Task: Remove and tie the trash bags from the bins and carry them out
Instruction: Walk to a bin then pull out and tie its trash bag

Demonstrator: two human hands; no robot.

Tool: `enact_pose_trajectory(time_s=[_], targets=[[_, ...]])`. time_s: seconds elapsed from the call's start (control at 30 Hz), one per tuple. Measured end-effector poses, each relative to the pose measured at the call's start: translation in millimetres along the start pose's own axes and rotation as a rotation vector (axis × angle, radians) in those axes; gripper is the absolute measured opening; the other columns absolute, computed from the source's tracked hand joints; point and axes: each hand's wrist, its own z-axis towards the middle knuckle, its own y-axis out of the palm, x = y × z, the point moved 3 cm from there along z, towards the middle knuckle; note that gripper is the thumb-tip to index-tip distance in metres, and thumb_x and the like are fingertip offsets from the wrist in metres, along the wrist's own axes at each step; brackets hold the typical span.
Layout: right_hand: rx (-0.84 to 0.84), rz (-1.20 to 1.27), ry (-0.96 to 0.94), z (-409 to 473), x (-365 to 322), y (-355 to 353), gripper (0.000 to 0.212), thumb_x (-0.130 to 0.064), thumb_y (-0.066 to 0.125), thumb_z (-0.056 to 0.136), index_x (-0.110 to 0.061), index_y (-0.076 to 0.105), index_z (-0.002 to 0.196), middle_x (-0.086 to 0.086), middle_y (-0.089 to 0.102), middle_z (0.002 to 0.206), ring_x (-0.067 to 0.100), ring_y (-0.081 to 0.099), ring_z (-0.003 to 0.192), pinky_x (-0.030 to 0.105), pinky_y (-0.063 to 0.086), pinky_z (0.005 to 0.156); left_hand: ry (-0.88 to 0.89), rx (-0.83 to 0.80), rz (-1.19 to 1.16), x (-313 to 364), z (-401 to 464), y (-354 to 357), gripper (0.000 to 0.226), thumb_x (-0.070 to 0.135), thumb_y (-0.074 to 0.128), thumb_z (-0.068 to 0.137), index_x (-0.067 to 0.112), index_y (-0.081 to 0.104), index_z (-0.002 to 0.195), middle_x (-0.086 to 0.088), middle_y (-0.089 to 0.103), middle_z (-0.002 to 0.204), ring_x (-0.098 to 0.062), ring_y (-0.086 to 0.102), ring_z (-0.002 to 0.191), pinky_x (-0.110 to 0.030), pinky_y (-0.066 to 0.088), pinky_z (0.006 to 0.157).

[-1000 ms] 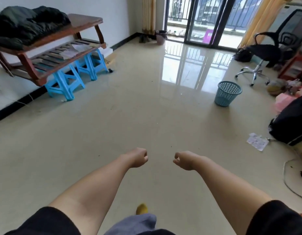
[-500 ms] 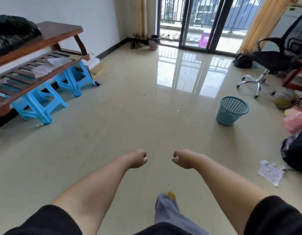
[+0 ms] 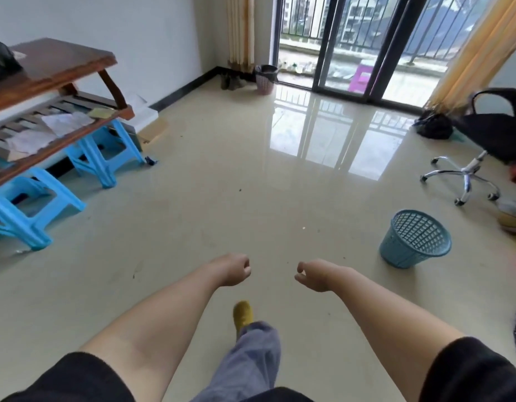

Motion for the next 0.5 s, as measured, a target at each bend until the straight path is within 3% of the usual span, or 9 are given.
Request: enact_pose_trajectory(time_s=[0.2, 0.5], targets=[[0.029, 0.071, 0.014, 121, 16, -125, 0.047, -0.034, 0.029, 0.101, -0.009, 0.038, 0.139, 0.012, 0.044, 0.144, 0.030, 0.042, 0.131, 0.036, 0.034, 0.106, 0.007, 0.006, 0.028, -32, 139, -109, 0.033, 0.028, 0.037, 0.094, 0.012, 0.058, 0.114, -0.010, 0.062, 0.120, -0.026, 0.058, 0.102, -0.031, 0.044, 0.084], [0.049, 0.134, 0.021, 259, 40, -283, 0.046, -0.034, 0.030, 0.101, -0.010, 0.036, 0.141, 0.011, 0.043, 0.145, 0.030, 0.041, 0.132, 0.037, 0.034, 0.106, 0.019, -0.013, 0.048, -53, 297, -246, 0.035, 0.029, 0.037, 0.097, 0.012, 0.057, 0.120, -0.010, 0.059, 0.127, -0.028, 0.056, 0.113, -0.032, 0.044, 0.092]])
